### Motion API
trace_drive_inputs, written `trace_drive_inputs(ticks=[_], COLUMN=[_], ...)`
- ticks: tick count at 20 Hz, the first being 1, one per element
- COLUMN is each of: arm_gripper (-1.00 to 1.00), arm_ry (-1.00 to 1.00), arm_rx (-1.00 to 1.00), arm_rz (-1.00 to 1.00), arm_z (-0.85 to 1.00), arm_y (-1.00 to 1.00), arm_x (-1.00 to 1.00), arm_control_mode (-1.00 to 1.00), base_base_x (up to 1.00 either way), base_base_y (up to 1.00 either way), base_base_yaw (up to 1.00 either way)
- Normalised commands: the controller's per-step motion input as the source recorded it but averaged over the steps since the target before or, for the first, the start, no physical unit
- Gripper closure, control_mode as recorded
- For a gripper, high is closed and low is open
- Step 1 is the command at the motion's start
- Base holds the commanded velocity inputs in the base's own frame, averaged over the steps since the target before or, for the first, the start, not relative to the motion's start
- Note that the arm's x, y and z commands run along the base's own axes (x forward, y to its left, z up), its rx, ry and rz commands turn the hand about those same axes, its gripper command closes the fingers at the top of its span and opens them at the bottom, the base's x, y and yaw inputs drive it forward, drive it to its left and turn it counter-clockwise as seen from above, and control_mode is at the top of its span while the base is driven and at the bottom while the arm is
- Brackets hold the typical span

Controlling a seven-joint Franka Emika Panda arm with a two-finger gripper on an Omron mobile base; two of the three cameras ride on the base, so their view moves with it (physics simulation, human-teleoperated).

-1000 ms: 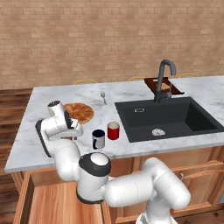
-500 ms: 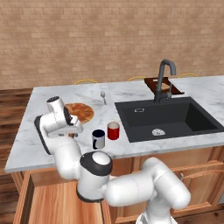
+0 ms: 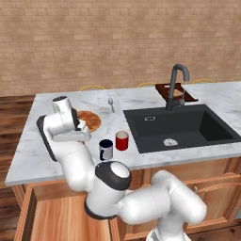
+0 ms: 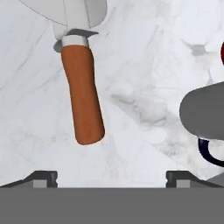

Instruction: Take the pizza cutter from the drawer on the left and place it on the dining counter for cutting.

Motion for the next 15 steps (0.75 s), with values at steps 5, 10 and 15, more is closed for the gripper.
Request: trace_drive_inputs(ticks=[5, 10, 15], arm_gripper=[-1.0, -1.0, -1.0], arm_ry=[-0.03, 0.0, 0.0], arm_rx=[0.06, 0.02, 0.0], arm_rz=[0.0, 0.0, 0.0], arm_z=[0.48, 0.52, 0.59], arm_y=[-0.71, -0.84, -0.83], arm_x=[-0.6, -0.58, -0.57], arm_control_mode=[-1.0, -1.0, -1.0], base_base_x=[0.0, 0.0, 0.0], base_base_y=[0.0, 0.0, 0.0], base_base_yaw=[0.0, 0.0, 0.0])
